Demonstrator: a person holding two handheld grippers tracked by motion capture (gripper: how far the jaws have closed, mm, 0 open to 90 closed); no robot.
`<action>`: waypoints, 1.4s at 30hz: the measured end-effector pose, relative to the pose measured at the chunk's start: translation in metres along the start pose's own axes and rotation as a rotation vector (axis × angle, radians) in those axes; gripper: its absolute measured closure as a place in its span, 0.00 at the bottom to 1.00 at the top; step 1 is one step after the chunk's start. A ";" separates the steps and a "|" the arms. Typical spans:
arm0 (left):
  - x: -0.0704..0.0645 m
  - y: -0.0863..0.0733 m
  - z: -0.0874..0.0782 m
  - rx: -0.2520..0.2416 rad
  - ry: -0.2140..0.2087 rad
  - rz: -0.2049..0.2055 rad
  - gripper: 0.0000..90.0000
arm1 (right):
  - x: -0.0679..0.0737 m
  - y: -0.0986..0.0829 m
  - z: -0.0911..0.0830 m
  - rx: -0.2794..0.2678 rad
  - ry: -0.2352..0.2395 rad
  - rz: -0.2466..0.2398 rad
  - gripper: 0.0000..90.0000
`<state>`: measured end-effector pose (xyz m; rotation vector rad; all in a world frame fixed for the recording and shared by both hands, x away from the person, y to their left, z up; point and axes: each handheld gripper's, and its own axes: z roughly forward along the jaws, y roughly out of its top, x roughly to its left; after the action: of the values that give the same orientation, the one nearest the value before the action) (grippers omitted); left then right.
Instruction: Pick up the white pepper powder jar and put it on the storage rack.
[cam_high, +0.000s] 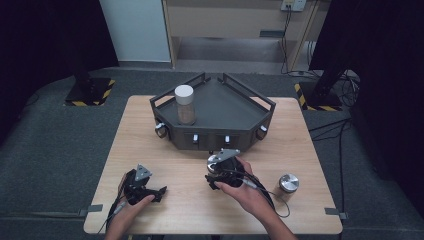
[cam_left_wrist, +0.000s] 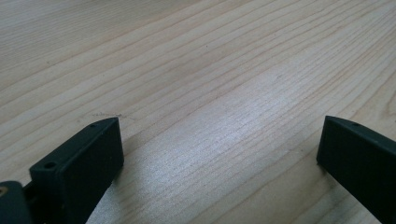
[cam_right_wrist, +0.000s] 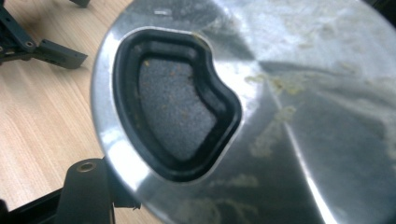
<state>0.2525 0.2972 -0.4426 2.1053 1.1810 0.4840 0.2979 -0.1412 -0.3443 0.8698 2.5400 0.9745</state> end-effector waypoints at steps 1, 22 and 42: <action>0.000 0.000 0.000 0.000 0.000 0.000 0.00 | 0.000 0.001 -0.001 0.002 -0.001 -0.002 0.35; 0.000 0.000 0.000 0.000 0.000 0.000 0.00 | -0.004 0.021 -0.020 0.002 -0.016 -0.040 0.35; 0.000 0.000 0.000 0.000 0.000 0.000 0.00 | -0.010 0.048 -0.043 -0.005 -0.047 -0.046 0.35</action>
<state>0.2525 0.2972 -0.4426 2.1049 1.1813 0.4841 0.3070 -0.1410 -0.2795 0.8193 2.5063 0.9349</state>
